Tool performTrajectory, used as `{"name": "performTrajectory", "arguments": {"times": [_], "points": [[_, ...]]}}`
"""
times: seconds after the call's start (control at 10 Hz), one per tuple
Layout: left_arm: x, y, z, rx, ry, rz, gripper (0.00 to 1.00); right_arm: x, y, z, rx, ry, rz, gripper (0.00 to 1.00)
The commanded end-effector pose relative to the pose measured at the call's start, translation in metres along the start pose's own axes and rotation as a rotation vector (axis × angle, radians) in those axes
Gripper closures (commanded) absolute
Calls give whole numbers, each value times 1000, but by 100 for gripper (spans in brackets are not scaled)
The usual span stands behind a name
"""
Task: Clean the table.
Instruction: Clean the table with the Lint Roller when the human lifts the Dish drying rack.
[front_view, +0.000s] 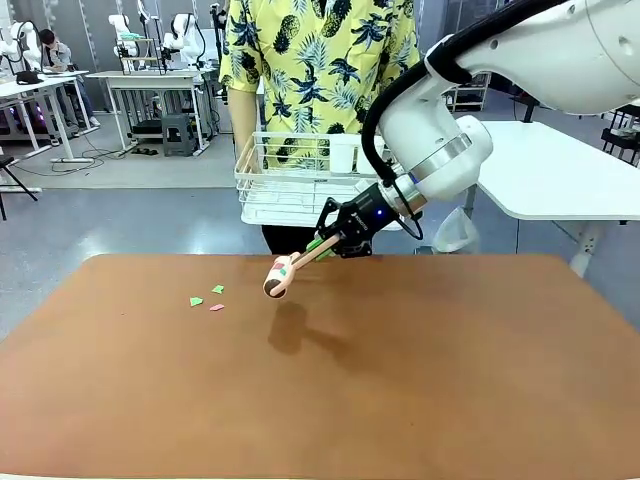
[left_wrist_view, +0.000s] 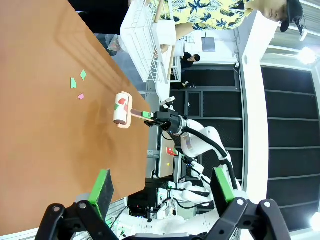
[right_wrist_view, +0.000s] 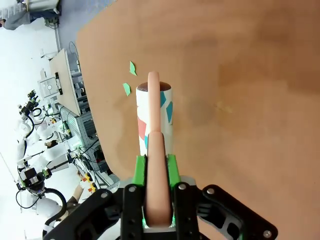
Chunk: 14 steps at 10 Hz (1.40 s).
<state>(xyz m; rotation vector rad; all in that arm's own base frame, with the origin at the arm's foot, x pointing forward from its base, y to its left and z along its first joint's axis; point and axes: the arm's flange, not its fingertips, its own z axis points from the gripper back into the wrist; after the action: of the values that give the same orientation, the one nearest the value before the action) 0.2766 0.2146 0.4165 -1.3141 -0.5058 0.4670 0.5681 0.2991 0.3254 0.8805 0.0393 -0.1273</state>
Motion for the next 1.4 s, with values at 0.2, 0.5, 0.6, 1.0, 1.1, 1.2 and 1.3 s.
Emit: {"name": "performTrajectory", "arguments": {"times": [0.2,0.5,0.6,1.0,1.1,1.2,1.3], "points": [[-1,-1,4,-11,6,-9,0,-2,-4,-1,-3,15,-4,79],[-1,-1,4,-11,6,-9,0,10,2,-12,-1,33,52,79],[-1,-1,4,-11,6,-9,0,20,7,-18,5,73,80,79],[-1,-1,4,-11,6,-9,0,67,22,-51,-24,166,121,79],[-1,-1,4,-11,6,-9,0,75,22,-61,-23,163,110,79],[-1,-1,4,-11,6,-9,0,77,20,-64,0,152,97,79],[-1,-1,4,-11,6,-9,0,75,18,-71,-17,141,98,79]]}}
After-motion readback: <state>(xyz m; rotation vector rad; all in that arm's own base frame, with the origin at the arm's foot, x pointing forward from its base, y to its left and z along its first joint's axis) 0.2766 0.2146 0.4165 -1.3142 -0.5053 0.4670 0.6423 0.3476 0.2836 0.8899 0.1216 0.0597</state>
